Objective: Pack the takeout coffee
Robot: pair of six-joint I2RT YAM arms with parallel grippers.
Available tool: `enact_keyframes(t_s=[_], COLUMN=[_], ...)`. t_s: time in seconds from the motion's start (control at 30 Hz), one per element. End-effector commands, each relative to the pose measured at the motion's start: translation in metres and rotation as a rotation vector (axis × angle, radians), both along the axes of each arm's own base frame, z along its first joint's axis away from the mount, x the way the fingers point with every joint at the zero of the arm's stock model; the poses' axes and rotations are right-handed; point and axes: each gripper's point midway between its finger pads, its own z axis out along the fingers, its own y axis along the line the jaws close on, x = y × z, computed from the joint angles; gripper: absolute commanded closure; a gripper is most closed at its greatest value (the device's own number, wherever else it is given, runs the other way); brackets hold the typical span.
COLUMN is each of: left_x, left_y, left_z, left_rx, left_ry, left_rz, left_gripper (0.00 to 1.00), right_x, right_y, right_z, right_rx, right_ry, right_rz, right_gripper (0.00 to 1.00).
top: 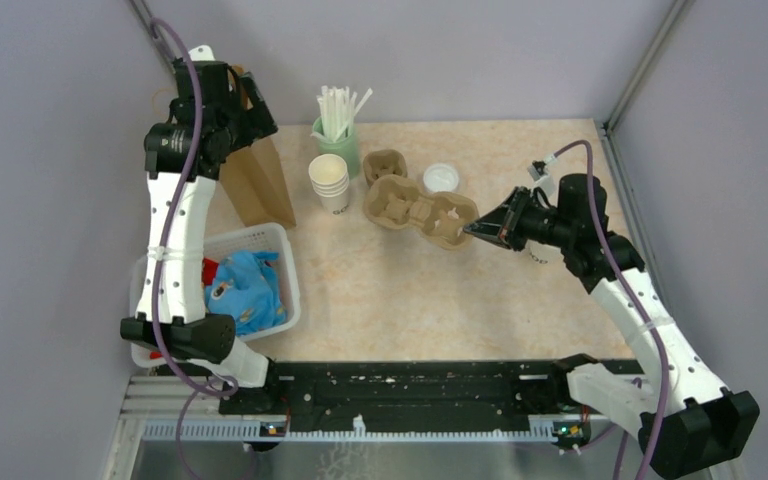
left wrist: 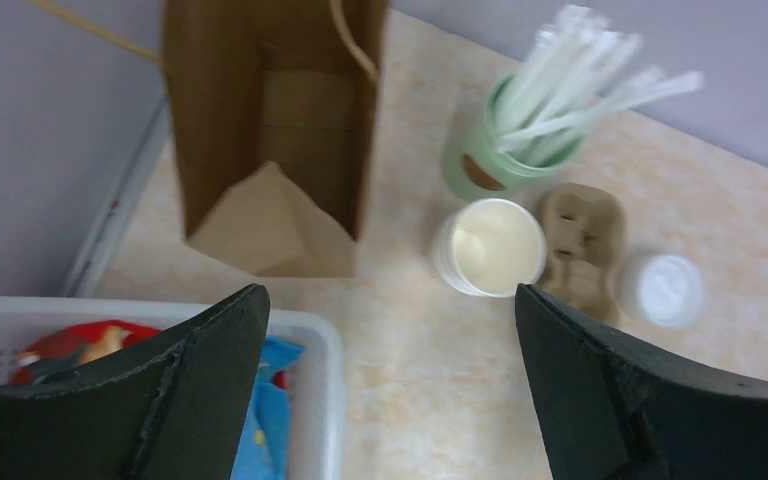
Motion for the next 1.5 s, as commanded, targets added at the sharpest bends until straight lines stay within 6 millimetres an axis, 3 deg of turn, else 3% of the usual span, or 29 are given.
enact_keyframes(t_s=[0.0,0.13,0.27,0.47,0.7,0.77,0.83,0.93,1.0,1.1,1.17,1.47], left_x=[0.000,0.011,0.034,0.080,0.109,0.107,0.100,0.082,0.071,0.068,0.071,0.074], left_y=[0.058,0.065,0.075,0.085,0.082,0.076,0.068,0.067,0.067,0.049,0.045,0.050], left_z=[-0.001,0.002,0.015,0.008,0.004,0.004,0.005,0.006,-0.004,-0.023,-0.030,-0.061], left_rx=[0.181,0.117,0.077,0.026,0.011,0.000,0.003,0.031,0.031,0.007,0.008,0.061], left_ry=[0.041,-0.001,-0.109,-0.151,-0.168,-0.153,-0.142,-0.124,-0.078,-0.042,-0.019,0.107], left_rz=[0.143,0.143,0.144,0.141,0.098,0.060,0.013,-0.007,-0.006,-0.116,-0.147,-0.090], left_gripper=[0.02,0.03,0.12,0.24,0.38,0.33,0.16,0.12,0.08,0.04,0.06,0.38], right_x=[-0.004,-0.003,0.001,0.006,0.007,0.008,0.009,0.010,0.011,0.013,0.015,0.009], right_y=[-0.011,-0.015,-0.015,-0.015,-0.016,-0.016,-0.016,-0.015,-0.013,-0.012,-0.011,-0.009], right_z=[0.017,0.022,0.022,0.026,0.024,0.025,0.025,0.021,0.021,0.024,0.025,0.023], right_rx=[-0.091,-0.121,-0.134,-0.159,-0.168,-0.170,-0.171,-0.168,-0.157,-0.151,-0.147,-0.138], right_ry=[-0.096,-0.119,-0.123,-0.148,-0.148,-0.155,-0.155,-0.145,-0.144,-0.147,-0.148,-0.145], right_rz=[0.021,0.035,0.051,0.066,0.068,0.067,0.067,0.070,0.072,0.074,0.080,0.093], right_gripper=[1.00,1.00,1.00,1.00,1.00,1.00,1.00,1.00,1.00,1.00,1.00,1.00])
